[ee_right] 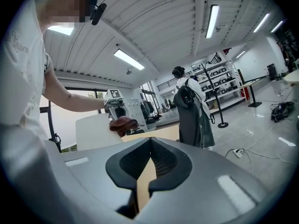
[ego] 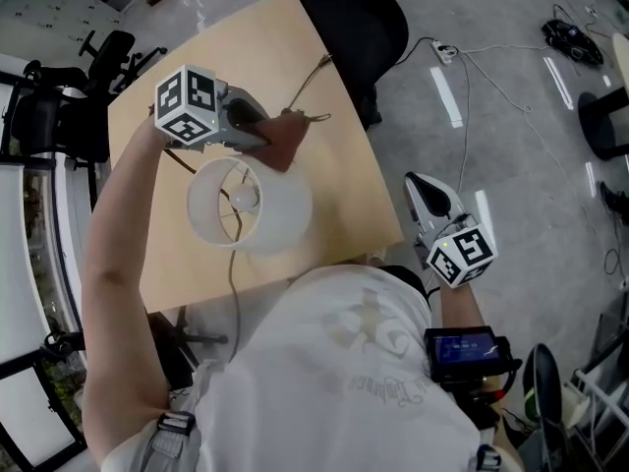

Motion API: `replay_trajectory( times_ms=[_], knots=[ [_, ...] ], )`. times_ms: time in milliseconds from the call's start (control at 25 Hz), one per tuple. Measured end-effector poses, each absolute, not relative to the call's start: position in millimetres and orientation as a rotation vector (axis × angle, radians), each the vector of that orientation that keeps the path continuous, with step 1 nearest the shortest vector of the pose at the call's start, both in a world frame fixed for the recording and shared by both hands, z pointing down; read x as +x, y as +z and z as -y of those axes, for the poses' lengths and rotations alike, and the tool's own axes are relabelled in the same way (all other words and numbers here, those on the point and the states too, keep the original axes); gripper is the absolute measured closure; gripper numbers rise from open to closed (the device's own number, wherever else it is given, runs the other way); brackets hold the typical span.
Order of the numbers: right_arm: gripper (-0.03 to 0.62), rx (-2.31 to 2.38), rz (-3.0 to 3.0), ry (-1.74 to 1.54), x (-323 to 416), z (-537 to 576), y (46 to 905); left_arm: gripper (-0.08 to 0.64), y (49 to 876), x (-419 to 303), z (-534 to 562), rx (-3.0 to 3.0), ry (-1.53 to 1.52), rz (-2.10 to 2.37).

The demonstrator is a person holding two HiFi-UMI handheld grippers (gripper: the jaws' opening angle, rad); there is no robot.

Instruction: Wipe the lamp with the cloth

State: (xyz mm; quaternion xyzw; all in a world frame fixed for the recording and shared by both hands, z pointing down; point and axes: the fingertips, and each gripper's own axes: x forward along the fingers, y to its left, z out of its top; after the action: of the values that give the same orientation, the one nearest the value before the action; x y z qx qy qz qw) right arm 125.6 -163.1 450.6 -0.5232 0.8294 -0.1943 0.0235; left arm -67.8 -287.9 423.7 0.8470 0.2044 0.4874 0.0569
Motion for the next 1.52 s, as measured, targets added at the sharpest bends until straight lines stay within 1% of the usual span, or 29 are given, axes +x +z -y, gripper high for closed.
replay_trajectory(
  times_ms=[240, 400, 560, 720, 840, 960, 1200, 1520],
  knots=[
    [0.580, -1.677, -2.516, -0.645, 128.6, 149.4, 460.8, 0.446, 482.7, -70.6, 287.8, 2.449, 1.605, -0.659],
    [0.580, -1.664, -2.507, -0.657, 141.4, 155.5, 465.1, 0.446, 489.8, -66.4, 302.2, 2.506, 1.600, -0.538],
    [0.580, -1.605, -2.542, -0.660, 142.3, 165.8, 463.8, 0.446, 449.8, -71.7, 309.9, 2.638, 1.553, -0.410],
    [0.580, -1.528, -2.575, -0.654, 124.7, 170.2, 449.0, 0.446, 371.8, -81.5, 293.7, 2.791, 1.502, -0.365],
    [0.580, -1.458, -2.600, -0.654, 117.6, 180.0, 451.3, 0.445, 333.8, -80.6, 275.5, 2.818, 1.490, -0.446],
    [0.580, -1.419, -2.594, -0.670, 118.0, 185.5, 461.5, 0.445, 327.1, -75.4, 255.8, 2.743, 1.507, -0.572],
    [0.580, -1.438, -2.543, -0.709, 118.5, 172.8, 457.7, 0.445, 363.7, -74.2, 230.3, 2.534, 1.765, -0.796],
    [0.580, -1.476, -2.469, -0.772, 142.0, 165.6, 477.1, 0.445, 450.2, -56.0, 223.7, 2.336, 2.024, -0.976]
  ],
)
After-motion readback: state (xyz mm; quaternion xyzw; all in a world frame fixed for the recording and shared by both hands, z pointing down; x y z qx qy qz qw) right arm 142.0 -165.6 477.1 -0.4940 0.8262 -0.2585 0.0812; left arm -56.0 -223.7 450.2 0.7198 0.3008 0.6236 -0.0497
